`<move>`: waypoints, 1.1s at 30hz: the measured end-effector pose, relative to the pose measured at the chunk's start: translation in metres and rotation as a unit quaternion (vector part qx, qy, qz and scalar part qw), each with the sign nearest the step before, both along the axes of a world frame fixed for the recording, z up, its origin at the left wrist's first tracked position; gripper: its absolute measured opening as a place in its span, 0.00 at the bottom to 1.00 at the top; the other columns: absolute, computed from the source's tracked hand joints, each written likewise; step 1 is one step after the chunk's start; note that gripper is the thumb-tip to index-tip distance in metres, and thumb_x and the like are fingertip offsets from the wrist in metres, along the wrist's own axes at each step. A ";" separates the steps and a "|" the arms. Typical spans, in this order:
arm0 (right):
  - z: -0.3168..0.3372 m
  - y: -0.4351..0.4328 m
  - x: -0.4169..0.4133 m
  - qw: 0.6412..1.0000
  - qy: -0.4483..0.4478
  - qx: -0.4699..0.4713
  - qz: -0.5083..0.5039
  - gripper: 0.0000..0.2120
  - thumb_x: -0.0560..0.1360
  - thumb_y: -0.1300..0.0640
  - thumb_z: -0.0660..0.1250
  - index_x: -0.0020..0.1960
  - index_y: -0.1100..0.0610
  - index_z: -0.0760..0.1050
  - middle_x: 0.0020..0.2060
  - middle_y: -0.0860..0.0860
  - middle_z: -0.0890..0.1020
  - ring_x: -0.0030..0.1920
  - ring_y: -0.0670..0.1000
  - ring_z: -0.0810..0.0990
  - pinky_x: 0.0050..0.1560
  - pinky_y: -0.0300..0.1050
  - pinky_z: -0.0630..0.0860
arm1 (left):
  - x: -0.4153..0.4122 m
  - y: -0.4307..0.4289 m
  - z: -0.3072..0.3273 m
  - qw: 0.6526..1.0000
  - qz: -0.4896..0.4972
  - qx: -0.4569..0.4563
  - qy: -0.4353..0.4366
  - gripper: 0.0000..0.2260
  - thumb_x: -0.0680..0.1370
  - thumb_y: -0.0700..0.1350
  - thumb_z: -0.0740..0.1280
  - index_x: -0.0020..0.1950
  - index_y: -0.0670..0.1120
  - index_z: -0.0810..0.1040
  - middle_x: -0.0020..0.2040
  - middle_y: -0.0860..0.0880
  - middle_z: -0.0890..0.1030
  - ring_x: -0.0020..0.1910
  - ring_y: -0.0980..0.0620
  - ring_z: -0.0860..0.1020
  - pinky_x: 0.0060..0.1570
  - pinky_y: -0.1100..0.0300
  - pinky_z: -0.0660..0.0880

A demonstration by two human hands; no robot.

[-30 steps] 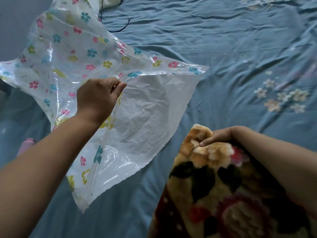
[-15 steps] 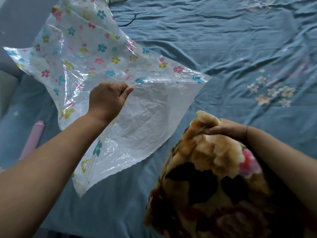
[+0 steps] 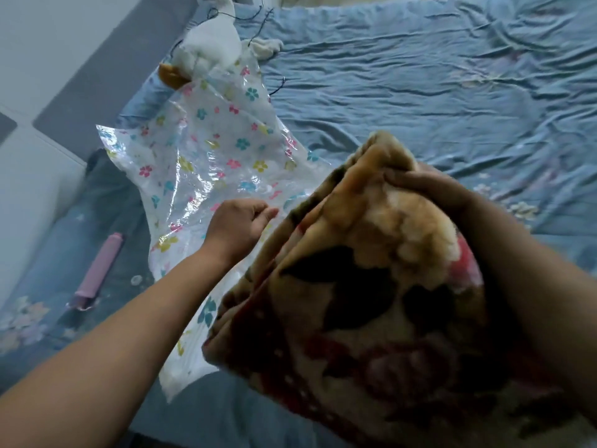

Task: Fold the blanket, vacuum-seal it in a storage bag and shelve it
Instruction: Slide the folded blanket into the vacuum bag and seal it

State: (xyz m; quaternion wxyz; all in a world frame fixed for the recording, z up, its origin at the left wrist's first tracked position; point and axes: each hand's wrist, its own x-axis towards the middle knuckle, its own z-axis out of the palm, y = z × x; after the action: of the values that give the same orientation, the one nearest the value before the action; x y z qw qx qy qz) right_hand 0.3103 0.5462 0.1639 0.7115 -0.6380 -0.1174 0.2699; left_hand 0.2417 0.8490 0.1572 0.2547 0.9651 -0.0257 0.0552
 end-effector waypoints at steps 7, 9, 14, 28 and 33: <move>-0.075 0.047 0.007 0.990 0.026 -0.092 -0.103 0.04 0.72 0.55 0.73 0.45 0.55 0.82 0.39 0.47 0.86 0.40 0.45 0.83 0.48 0.43 0.77 | 0.037 -0.015 0.012 0.978 0.108 -0.170 0.055 0.09 0.78 0.45 0.68 0.45 0.42 0.85 0.34 0.40 0.80 0.24 0.62 0.70 0.34 0.65 0.67; -0.085 0.062 0.011 0.986 0.008 -0.131 -0.104 0.04 0.73 0.53 0.73 0.44 0.54 0.81 0.36 0.44 0.85 0.38 0.42 0.82 0.45 0.38 0.76 | 0.047 -0.022 0.009 0.978 0.106 -0.167 0.064 0.09 0.79 0.46 0.67 0.45 0.44 0.85 0.30 0.49 0.76 0.26 0.62 0.70 0.34 0.66 0.67; -0.107 0.077 0.034 0.919 -0.122 -0.369 -0.068 0.16 0.79 0.46 0.63 0.56 0.58 0.77 0.51 0.54 0.81 0.54 0.54 0.78 0.49 0.41 0.69 | 0.060 -0.030 -0.006 0.985 0.095 -0.129 0.067 0.10 0.78 0.47 0.67 0.45 0.44 0.86 0.41 0.45 0.84 0.44 0.51 0.80 0.39 0.63 0.67; -0.124 0.049 -0.048 0.942 -0.146 -0.301 -0.032 0.34 0.76 0.34 0.43 0.74 0.49 0.66 0.72 0.44 0.68 0.73 0.42 0.63 0.74 0.38 0.53 | 0.053 -0.100 -0.038 0.985 -0.014 -0.159 0.061 0.19 0.76 0.54 0.66 0.37 0.39 0.80 0.30 0.46 0.80 0.33 0.47 0.78 0.38 0.50 0.75; -0.116 -0.001 -0.049 0.911 0.265 0.100 -0.301 0.36 0.80 0.37 0.44 0.59 0.66 0.75 0.51 0.58 0.84 0.53 0.52 0.84 0.61 0.46 0.76 | -0.020 -0.100 -0.082 0.991 -0.034 -0.115 0.057 0.16 0.77 0.55 0.64 0.38 0.46 0.82 0.34 0.52 0.83 0.34 0.53 0.81 0.34 0.56 0.75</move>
State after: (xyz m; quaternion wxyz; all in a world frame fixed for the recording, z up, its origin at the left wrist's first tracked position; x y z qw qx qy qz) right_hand 0.2612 0.5450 0.0481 0.8239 -0.4740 0.2464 0.1891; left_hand 0.2218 0.7488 0.0753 0.3663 0.9297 -0.0374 -0.0056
